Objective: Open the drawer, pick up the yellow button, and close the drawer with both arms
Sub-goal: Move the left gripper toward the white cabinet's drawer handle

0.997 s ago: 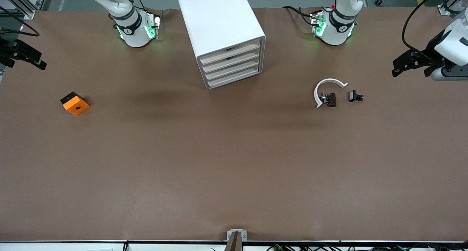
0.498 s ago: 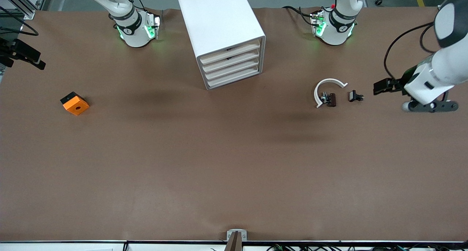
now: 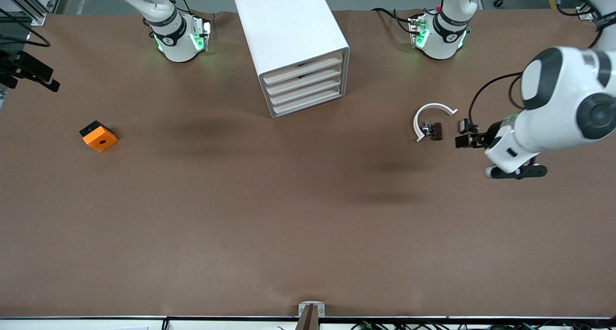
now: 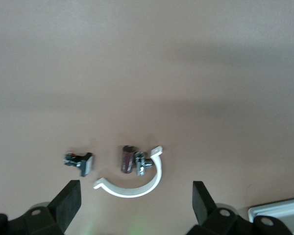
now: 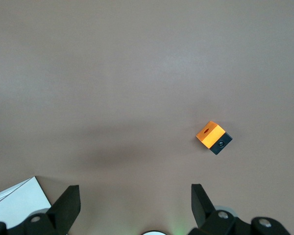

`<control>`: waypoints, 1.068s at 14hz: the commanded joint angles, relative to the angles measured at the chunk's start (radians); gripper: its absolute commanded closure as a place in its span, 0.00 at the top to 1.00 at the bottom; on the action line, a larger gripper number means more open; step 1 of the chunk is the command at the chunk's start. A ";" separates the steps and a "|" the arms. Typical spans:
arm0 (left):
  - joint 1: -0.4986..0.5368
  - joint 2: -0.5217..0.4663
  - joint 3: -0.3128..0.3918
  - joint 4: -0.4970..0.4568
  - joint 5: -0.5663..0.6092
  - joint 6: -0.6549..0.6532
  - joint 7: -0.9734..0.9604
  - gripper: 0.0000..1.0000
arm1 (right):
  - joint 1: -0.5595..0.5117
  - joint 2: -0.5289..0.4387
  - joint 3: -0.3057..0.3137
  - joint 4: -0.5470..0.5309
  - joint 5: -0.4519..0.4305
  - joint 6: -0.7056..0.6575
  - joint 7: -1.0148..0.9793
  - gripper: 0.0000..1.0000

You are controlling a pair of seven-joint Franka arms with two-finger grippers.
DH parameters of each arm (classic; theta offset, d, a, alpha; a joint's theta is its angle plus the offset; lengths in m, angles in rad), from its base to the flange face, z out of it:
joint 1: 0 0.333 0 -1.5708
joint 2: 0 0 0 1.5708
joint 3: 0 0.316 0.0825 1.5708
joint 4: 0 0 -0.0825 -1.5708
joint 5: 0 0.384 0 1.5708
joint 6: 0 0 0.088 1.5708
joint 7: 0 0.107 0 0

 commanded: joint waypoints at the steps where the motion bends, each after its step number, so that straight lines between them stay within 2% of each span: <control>1: -0.046 0.106 0.001 0.097 -0.006 -0.015 -0.102 1.00 | -0.018 0.004 0.008 0.017 -0.034 -0.011 -0.015 1.00; 6: -0.144 0.224 0.001 0.161 -0.007 -0.006 -0.329 1.00 | -0.018 0.004 0.008 0.017 -0.044 -0.013 -0.011 1.00; 10: -0.197 0.263 -0.004 0.184 -0.107 -0.014 -0.591 1.00 | -0.013 0.004 0.010 0.017 -0.033 -0.013 0.000 1.00; 11: -0.206 0.275 -0.005 0.186 -0.147 -0.015 -0.660 1.00 | -0.015 0.004 0.010 0.017 -0.032 -0.013 0.000 1.00; 14: -0.206 0.333 -0.004 0.224 -0.367 -0.014 -0.811 1.00 | -0.016 0.004 0.008 0.015 -0.001 -0.017 0.002 1.00; 15: -0.206 0.338 -0.004 0.229 -0.403 -0.015 -0.872 1.00 | -0.016 0.004 0.008 0.015 -0.001 -0.017 0.002 1.00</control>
